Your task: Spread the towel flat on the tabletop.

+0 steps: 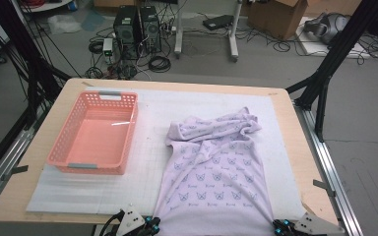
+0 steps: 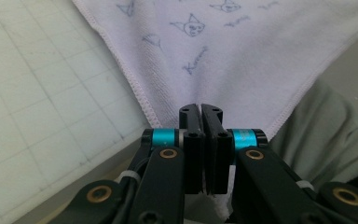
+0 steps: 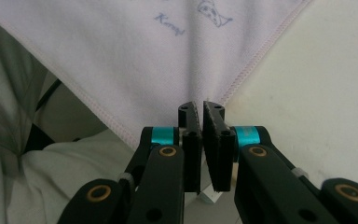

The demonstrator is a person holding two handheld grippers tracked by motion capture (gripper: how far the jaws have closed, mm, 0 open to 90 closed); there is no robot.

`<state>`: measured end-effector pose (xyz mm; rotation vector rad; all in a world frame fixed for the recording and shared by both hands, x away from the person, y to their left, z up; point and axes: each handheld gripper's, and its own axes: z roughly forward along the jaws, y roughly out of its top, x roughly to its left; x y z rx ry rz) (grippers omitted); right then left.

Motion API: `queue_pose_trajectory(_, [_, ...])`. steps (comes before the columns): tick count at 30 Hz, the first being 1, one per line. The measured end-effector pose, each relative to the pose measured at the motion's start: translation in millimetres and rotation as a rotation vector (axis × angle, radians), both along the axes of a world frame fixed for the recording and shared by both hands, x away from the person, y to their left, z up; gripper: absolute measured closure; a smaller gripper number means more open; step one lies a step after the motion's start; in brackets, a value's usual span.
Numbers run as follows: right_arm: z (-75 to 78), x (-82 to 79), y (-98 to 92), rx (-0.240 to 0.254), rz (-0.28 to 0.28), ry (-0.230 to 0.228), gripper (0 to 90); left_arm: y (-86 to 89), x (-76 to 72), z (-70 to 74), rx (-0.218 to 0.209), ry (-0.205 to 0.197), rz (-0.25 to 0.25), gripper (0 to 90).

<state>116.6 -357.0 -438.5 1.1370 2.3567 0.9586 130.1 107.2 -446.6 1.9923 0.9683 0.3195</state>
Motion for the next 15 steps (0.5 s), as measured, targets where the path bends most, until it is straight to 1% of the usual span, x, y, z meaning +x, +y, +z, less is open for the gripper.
queue_pose_trajectory(1, [0.5, 0.5, 0.0, 0.006, -0.014, -0.007, 81.6, -1.5, 3.2, 0.1, 0.003, -0.036, 0.036, 67.6])
queue_pose_trajectory(2, [1.0, 3.5, -0.4, 0.013, -0.025, -0.022, 75.4, -2.6, 7.9, 0.8, -0.008, -0.058, 0.062, 54.5])
queue_pose_trajectory(4, [2.5, 11.8, 0.4, 0.051, -0.066, -0.044, 63.9, -4.0, 18.8, 4.4, -0.049, -0.089, 0.107, 45.6])
queue_pose_trajectory(5, [2.5, 18.0, 1.5, 0.065, -0.080, -0.059, 62.1, -4.2, 22.3, 5.8, -0.057, -0.102, 0.115, 43.1])
queue_pose_trajectory(6, [2.3, 21.7, 2.6, 0.069, -0.087, -0.061, 60.7, -5.0, 27.1, 6.9, -0.070, -0.113, 0.125, 42.9])
queue_pose_trajectory(7, [1.5, 27.1, 3.9, 0.061, -0.097, -0.072, 59.7, -6.0, 32.8, 7.3, -0.074, -0.114, 0.131, 42.8])
queue_pose_trajectory(10, [-3.0, 44.8, 7.7, 0.060, -0.124, -0.072, 59.4, -9.0, 51.6, 5.2, -0.071, -0.102, 0.139, 42.8])
queue_pose_trajectory(11, [-4.4, 51.0, 8.9, 0.057, -0.132, -0.071, 59.4, -10.0, 55.9, 4.4, -0.069, -0.097, 0.139, 42.8])
queue_pose_trajectory(15, [-6.2, 72.0, 13.4, 0.040, -0.162, -0.081, 59.4, -14.6, 75.8, 1.2, -0.064, -0.081, 0.125, 42.8])
